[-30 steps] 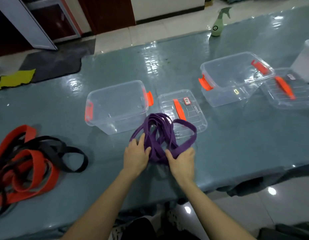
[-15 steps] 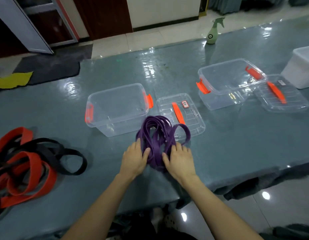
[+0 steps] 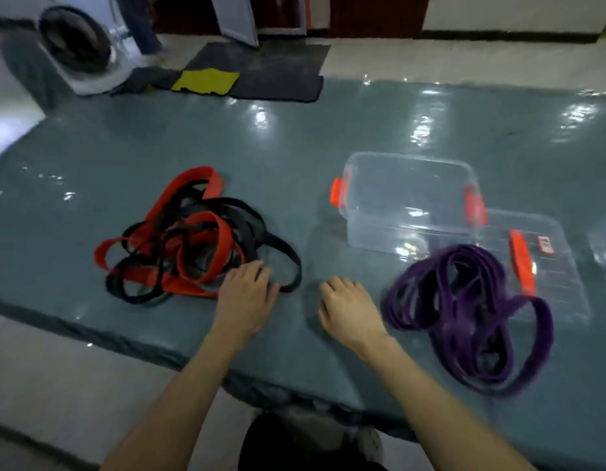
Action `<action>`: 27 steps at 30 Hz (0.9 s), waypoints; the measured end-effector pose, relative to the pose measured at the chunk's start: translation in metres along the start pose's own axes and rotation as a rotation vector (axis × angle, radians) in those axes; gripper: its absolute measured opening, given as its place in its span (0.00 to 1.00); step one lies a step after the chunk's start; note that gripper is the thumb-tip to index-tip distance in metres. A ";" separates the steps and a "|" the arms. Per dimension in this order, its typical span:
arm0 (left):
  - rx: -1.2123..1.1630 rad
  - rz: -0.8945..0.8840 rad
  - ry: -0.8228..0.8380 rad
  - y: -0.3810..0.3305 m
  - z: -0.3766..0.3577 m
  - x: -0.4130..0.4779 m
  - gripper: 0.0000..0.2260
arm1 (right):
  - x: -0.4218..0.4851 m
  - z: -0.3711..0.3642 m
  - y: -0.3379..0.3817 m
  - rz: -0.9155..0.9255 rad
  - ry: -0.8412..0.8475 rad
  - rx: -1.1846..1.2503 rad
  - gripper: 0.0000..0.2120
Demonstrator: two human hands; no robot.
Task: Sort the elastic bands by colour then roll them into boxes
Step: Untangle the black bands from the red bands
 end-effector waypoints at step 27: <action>-0.263 0.210 -0.494 0.354 0.135 0.023 0.14 | 0.251 -0.001 0.107 -0.437 0.068 0.404 0.19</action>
Point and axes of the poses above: each hand's wrist, its own x-axis towards the middle knuckle, its own z-axis out of the back of the hand, y = z × x, the point moved 6 cm from there along x, towards the middle knuckle, and after that the axes turned 14 degrees about -x, right-handed, at the moved point
